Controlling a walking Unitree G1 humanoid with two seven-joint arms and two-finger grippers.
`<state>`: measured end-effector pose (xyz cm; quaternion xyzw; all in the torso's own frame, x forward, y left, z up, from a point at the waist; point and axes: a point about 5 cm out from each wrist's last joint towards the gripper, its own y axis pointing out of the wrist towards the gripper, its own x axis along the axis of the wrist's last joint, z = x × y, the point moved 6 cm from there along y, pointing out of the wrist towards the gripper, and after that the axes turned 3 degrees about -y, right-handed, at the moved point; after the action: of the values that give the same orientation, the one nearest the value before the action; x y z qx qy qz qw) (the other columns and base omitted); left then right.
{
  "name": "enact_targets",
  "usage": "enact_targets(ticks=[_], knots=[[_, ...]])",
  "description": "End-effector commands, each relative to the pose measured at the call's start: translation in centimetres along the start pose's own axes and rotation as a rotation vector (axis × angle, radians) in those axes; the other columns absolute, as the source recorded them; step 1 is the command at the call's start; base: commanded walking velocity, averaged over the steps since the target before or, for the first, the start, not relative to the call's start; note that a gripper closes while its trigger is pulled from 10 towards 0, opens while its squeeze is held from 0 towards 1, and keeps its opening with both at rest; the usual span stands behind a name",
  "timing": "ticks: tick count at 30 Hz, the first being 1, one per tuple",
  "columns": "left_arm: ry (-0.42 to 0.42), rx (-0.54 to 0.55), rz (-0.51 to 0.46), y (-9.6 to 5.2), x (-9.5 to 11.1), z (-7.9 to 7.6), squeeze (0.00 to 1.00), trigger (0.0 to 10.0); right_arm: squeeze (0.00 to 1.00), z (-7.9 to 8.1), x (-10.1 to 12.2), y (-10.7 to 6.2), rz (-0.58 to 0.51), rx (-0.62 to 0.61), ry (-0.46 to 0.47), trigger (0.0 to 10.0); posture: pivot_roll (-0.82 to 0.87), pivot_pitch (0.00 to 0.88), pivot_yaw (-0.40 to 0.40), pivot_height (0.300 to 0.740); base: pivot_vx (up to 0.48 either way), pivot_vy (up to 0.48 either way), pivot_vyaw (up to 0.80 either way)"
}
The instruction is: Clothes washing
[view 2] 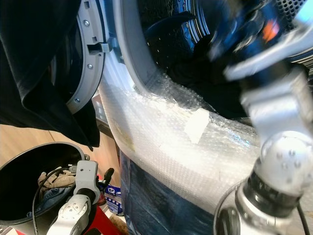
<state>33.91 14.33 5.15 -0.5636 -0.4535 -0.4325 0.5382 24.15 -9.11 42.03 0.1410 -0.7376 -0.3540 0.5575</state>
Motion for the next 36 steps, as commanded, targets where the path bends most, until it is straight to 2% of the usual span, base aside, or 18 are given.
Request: enact_targets(ticks=[1, 2, 4, 7, 10, 11, 12, 13, 17, 18, 20, 21, 23, 24, 26, 29, 31, 36], knots=[[-0.009, 0.014, 0.012, 0.0, -0.5, 0.3, 0.0, 10.0, 0.0, 2.7, -0.7, -0.3, 0.022, 0.12, 0.071, 10.0, -0.08, 0.012, -0.034, 0.74, 0.0, 0.0, 0.0], [-0.009, 0.014, 0.012, 0.0, -0.5, 0.3, 0.0, 10.0, 0.0, 2.7, -0.7, -0.3, 0.022, 0.12, 0.071, 10.0, -0.08, 0.012, -0.034, 0.74, 0.0, 0.0, 0.0], [-0.01, 0.014, 0.009, 0.0, -0.4, 0.3, 0.0, 10.0, 0.0, 4.3, -3.6, -1.7, 0.121, 0.163, 0.2, 10.0, -0.08, 0.009, -0.036, 0.74, 0.0, 0.0, 0.0], [-0.013, 0.016, -0.005, 0.0, -0.1, 0.4, 0.0, 10.0, 0.0, 6.4, -6.6, -4.0, 0.279, 0.231, 0.283, 10.0, -0.08, 0.004, -0.04, 0.74, 0.0, 0.0, 0.0], [-0.016, 0.029, -0.019, 0.0, 0.2, 0.7, 0.0, 10.0, 0.0, 8.2, -10.9, -8.4, 0.541, 0.241, 0.422, 10.0, -0.07, 0.003, -0.043, 0.74, 0.0, 0.0, 0.0], [-0.016, 0.029, -0.019, 0.0, 0.2, 0.7, 0.0, 10.0, 0.0, 8.2, -10.9, -8.4, 0.541, 0.241, 0.422, 10.0, -0.07, 0.003, -0.043, 0.74, 0.0, 0.0, 0.0], [-0.017, 0.034, -0.024, 0.0, 0.3, 0.8, 0.0, 10.0, 0.0, 9.6, -13.8, -12.0, 0.706, 0.24, 0.493, 10.0, -0.07, 0.005, -0.043, 0.74, 0.0, 0.0, 0.0], [-0.017, 0.034, -0.024, 0.0, 0.3, 0.8, 0.0, 10.0, 0.0, 9.6, -13.8, -12.0, 0.706, 0.24, 0.493, 10.0, -0.07, 0.005, -0.043, 0.74, 0.0, 0.0, 0.0], [-0.015, 0.039, -0.027, -0.1, 0.3, 1.1, 0.0, 10.0, 0.0, 8.9, -17.7, -17.2, 0.876, 0.085, 0.553, 10.0, -0.07, 0.004, -0.044, 0.74, 0.0, 0.0, 0.0], [-0.016, 0.041, -0.028, -0.1, 0.3, 1.1, 0.0, 10.0, 0.0, 8.4, -19.3, -19.4, 0.927, 0.007, 0.579, 10.0, -0.06, 0.005, -0.044, 0.74, 0.0, 0.0, 0.0], [-0.017, 0.041, -0.029, -0.1, 0.3, 1.1, 0.0, 10.0, 0.0, 8.3, -20.0, -20.8, 0.95, -0.038, 0.612, 10.0, -0.06, 0.005, -0.044, 0.74, 0.0, 0.0, 0.0], [-0.01, 0.031, -0.032, -0.2, 0.4, 0.9, 0.0, 10.0, 0.0, 7.8, -22.3, -24.8, 1.033, -0.172, 0.638, 10.0, -0.05, 0.009, -0.042, 0.74, 0.0, 0.0, 0.0], [0.004, 0.019, -0.033, -0.4, 0.4, 0.8, 0.0, 10.0, 0.0, 7.9, -23.9, -28.3, 1.103, -0.267, 0.668, 10.0, -0.05, 0.01, -0.04, 0.74, 0.0, 0.0, 0.0], [0.005, 0.019, -0.033, -0.4, 0.4, 0.8, 0.0, 10.0, 0.0, 8.0, -24.0, -28.6, 1.104, -0.257, 0.658, 10.0, -0.05, 0.01, -0.04, 0.74, 0.0, 0.0, 0.0], [0.003, -0.156, 0.052, -1.1, -1.6, -1.7, 0.0, 10.0, 0.0, 7.8, -27.3, -35.9, 1.274, -0.526, 0.662, 10.0, -0.04, 0.015, -0.034, 0.74, 0.0, 0.0, 0.0], [-0.002, -0.254, 0.105, -1.6, -2.8, -3.1, 0.0, 10.0, 0.0, 8.0, -28.2, -37.7, 1.305, -0.6, 0.675, 10.0, -0.04, 0.015, -0.032, 0.74, 0.0, 0.0, 0.0], [0.062, -0.419, 0.206, -3.1, -5.5, -5.7, 0.0, 10.0, 0.0, 8.2, -29.2, -39.1, 1.297, -0.698, 0.696, 10.0, -0.04, 0.015, -0.028, 0.74, 0.0, 0.0, 0.0], [0.061, -0.454, 0.205, -3.5, -5.6, -6.9, 0.0, 10.0, 0.0, 8.8, -30.3, -40.5, 1.259, -0.838, 0.747, 10.0, -0.06, 0.014, -0.02, 0.74, 0.0, 0.0, 0.0]])
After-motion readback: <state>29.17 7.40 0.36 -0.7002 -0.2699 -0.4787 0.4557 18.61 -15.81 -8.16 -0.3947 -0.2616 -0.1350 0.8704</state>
